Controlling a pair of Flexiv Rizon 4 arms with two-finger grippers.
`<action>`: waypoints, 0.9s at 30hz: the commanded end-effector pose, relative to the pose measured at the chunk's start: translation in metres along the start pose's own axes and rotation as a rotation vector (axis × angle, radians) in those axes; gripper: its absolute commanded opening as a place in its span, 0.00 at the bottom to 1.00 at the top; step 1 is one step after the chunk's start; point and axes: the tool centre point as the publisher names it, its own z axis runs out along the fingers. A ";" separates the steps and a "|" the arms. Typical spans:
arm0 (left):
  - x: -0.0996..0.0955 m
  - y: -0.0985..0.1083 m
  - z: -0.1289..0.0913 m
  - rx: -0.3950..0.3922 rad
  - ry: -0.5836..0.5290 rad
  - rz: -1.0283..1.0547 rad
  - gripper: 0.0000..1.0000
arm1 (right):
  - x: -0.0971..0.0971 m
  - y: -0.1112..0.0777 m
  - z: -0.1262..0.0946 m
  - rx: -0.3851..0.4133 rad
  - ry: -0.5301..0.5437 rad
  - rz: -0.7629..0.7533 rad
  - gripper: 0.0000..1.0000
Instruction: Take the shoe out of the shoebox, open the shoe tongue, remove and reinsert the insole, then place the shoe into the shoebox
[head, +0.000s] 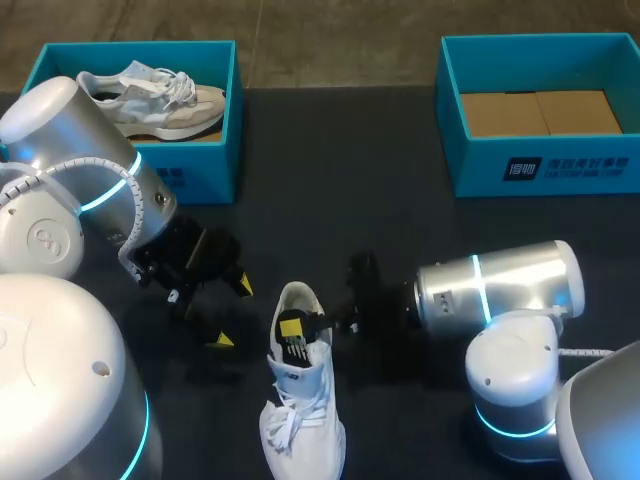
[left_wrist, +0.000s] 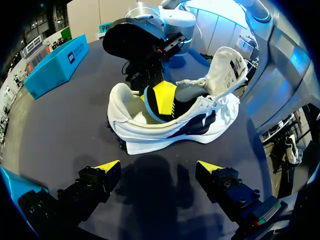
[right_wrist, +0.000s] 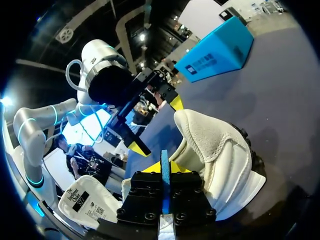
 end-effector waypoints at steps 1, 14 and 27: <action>0.001 0.000 0.001 -0.002 -0.003 -0.001 1.00 | 0.002 0.001 -0.001 -0.008 -0.010 -0.015 0.24; 0.001 0.000 0.001 -0.002 -0.003 -0.001 1.00 | 0.017 0.016 -0.009 -0.050 -0.037 -0.117 0.70; 0.001 0.000 0.001 -0.002 -0.003 -0.001 1.00 | 0.029 0.022 -0.012 -0.069 -0.066 -0.180 0.71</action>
